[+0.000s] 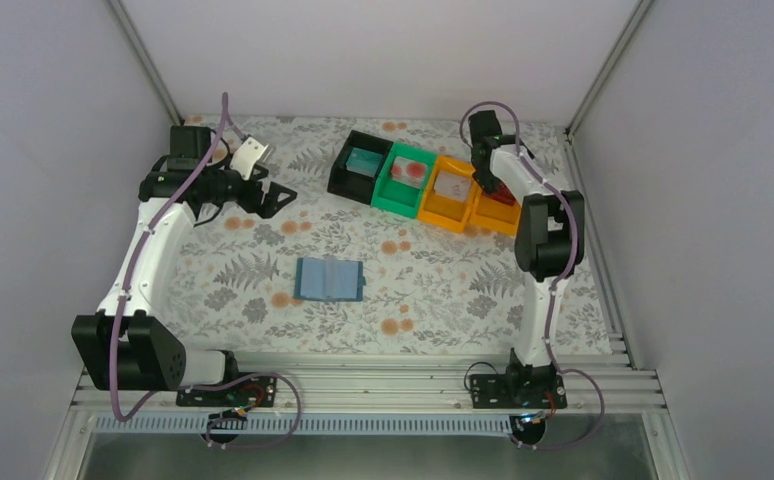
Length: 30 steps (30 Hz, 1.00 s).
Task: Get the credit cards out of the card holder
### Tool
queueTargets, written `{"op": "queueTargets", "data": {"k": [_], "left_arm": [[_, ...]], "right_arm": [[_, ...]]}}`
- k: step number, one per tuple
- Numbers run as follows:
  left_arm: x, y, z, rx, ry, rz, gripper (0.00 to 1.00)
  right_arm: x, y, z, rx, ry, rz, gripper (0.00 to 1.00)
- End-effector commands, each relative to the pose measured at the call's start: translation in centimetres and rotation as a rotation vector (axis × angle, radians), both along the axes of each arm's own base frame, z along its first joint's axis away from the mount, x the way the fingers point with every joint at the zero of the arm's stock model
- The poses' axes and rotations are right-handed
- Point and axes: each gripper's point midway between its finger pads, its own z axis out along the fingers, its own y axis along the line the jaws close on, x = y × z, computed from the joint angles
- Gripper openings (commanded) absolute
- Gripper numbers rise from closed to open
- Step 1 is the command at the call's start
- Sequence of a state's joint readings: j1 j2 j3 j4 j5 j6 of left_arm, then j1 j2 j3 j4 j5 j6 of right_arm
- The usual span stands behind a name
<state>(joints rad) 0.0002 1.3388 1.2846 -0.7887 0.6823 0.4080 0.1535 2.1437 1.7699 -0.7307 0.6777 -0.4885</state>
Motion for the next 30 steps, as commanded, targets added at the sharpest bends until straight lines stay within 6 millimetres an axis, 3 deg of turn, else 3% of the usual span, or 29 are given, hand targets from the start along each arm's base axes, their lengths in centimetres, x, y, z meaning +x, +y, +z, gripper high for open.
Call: {"op": "queueTargets", "data": {"k": [1, 8, 15, 18, 21, 24, 27, 30], "left_arm": [[-0.4, -0.2, 1.8, -0.009, -0.049, -0.028, 1.00], [-0.6, -0.2, 2.0, -0.010, -0.053, -0.034, 1.00], [-0.5, 0.0, 1.8, -0.004, -0.059, -0.024, 1.00], [0.2, 0.9, 1.6, 0.011, -0.082, 0.028, 1.00], [2.2, 3.3, 0.8, 0.032, -0.122, 0.162, 1.00], [4.3, 6.8, 0.2, 0.048, -0.204, 0.351, 1.00], [5.7, 10.6, 0.2, 0.087, -0.376, 0.558, 1.00], [5.2, 12.7, -1.2, 0.094, -0.504, 0.681, 1.00]], "right_arm": [[-0.5, 0.4, 2.2, 0.043, -0.021, 0.041, 0.99], [0.8, 1.5, 4.9, 0.120, -0.111, 0.073, 0.99], [1.5, 0.8, 8.3, 0.147, -0.230, 0.019, 0.99], [1.2, 3.8, 12.1, 0.362, -0.376, 0.095, 0.99], [-1.6, 8.7, 17.5, 0.643, -0.565, 0.317, 0.99], [-5.7, 12.1, 20.7, 0.860, -0.710, 0.510, 0.99], [-9.1, 13.0, 20.2, 1.008, -0.798, 0.586, 0.99], [-10.8, 10.6, 17.4, 1.072, -0.895, 0.501, 0.99]]}}
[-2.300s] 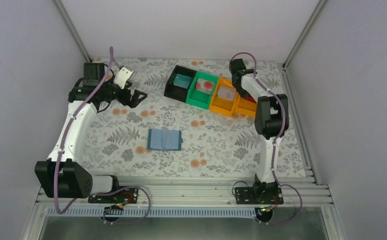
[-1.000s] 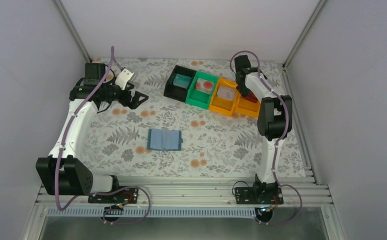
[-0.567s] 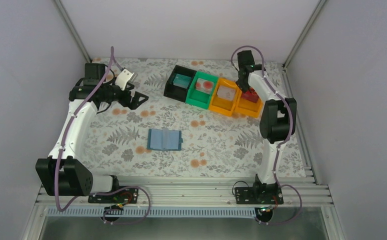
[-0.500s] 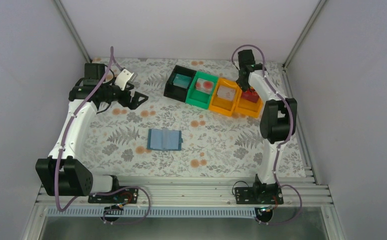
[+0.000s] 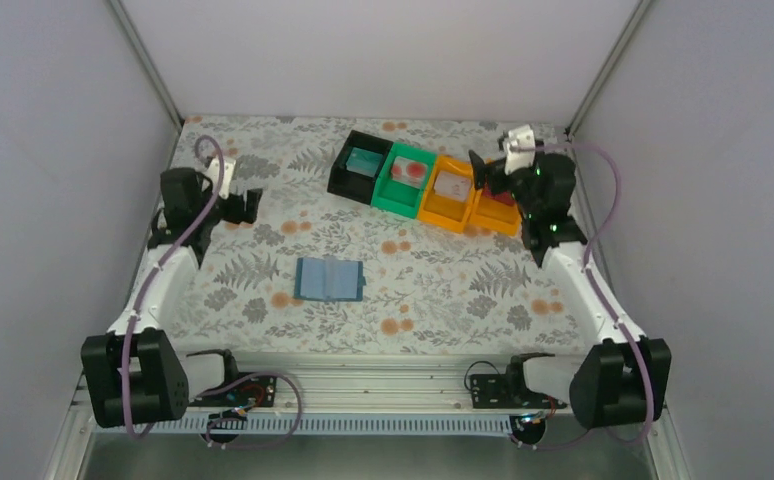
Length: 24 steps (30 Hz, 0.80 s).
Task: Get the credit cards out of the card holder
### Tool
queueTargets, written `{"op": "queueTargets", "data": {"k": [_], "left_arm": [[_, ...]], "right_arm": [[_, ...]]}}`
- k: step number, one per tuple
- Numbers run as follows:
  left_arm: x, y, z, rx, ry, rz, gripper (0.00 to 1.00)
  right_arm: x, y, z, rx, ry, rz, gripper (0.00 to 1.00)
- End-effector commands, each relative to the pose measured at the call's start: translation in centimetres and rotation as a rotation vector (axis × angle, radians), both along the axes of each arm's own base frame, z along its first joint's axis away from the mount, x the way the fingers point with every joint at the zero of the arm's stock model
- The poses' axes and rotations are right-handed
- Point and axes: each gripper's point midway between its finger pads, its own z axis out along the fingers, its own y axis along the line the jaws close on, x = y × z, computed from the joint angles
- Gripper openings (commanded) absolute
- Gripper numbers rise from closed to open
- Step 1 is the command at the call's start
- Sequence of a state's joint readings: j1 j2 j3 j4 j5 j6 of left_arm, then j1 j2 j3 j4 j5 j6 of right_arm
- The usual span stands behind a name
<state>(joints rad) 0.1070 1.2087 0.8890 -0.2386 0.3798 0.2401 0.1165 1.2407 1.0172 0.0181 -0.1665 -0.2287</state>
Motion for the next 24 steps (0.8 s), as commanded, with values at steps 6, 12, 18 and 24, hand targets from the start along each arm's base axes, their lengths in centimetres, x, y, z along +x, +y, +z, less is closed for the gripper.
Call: {"op": "queueTargets", "data": {"k": [6, 12, 18, 24], "left_arm": [[-2.2, 4.6, -1.6, 0.040, -0.484, 0.292, 1.00], [-2.8, 4.6, -5.2, 0.023, -0.488, 0.291, 1.00], [-1.6, 3.4, -4.8, -0.071, -0.511, 0.228, 1.00], [-1.1, 1.8, -6.8, -0.006, -0.526, 0.186, 1.00]], "right_arm": [[-4.4, -6.4, -9.0, 0.301, -0.117, -0.231, 0.99], [-6.6, -7.6, -12.7, 0.271, -0.166, -0.275, 0.99], [-6.5, -8.0, -13.6, 0.264, -0.216, -0.283, 0.99], [-3.7, -7.2, -16.6, 0.237, -0.113, -0.230, 0.99]]}}
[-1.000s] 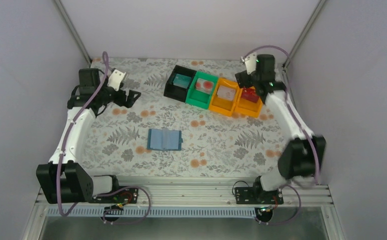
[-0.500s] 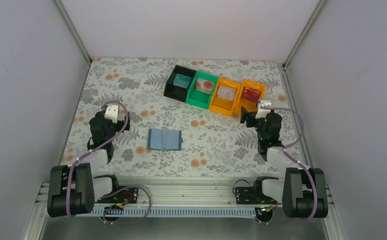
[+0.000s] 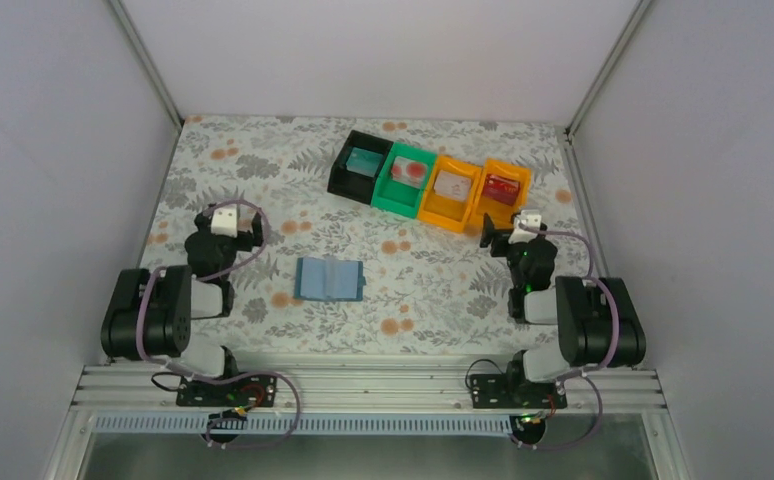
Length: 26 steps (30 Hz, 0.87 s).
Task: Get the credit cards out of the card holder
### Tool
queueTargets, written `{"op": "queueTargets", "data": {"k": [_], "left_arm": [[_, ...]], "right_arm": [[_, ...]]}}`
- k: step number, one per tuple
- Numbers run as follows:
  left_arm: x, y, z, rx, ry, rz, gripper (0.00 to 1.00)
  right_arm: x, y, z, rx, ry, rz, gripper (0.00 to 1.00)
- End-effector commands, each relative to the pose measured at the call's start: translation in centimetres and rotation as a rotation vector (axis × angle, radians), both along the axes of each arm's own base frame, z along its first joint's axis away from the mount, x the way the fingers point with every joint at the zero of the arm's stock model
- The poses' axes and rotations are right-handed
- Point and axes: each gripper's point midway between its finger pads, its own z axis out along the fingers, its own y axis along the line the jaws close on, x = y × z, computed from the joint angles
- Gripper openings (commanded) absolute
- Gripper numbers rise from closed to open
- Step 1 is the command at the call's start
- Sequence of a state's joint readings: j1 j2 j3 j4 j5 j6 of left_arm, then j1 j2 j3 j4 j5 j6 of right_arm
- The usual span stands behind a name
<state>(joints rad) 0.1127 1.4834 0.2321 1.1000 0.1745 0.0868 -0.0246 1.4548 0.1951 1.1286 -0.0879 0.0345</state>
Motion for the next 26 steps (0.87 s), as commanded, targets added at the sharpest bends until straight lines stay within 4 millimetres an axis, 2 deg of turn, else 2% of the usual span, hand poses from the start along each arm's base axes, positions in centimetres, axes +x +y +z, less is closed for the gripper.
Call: {"op": "queueTargets", "data": {"k": [1, 4, 7, 26], "left_arm": [[-0.3, -1.8, 2.3, 0.054, -0.157, -0.045, 1.00], [1.0, -1.1, 1.5, 0.045, -0.094, 0.017, 1.00], [1.0, -1.1, 1.4, 0.046, -0.085, 0.021, 1.00], [1.1, -1.1, 1.3, 0.044, -0.078, 0.021, 1.00]], "right_arm": [[1.9, 0.2, 2.1, -0.023, -0.072, 0.034, 0.99], [1.8, 0.9, 2.2, -0.034, -0.077, 0.080, 0.99], [2.8, 1.0, 1.7, -0.028, -0.036, 0.100, 0.99], [2.6, 0.9, 1.7, -0.023, -0.042, 0.111, 0.99]]}}
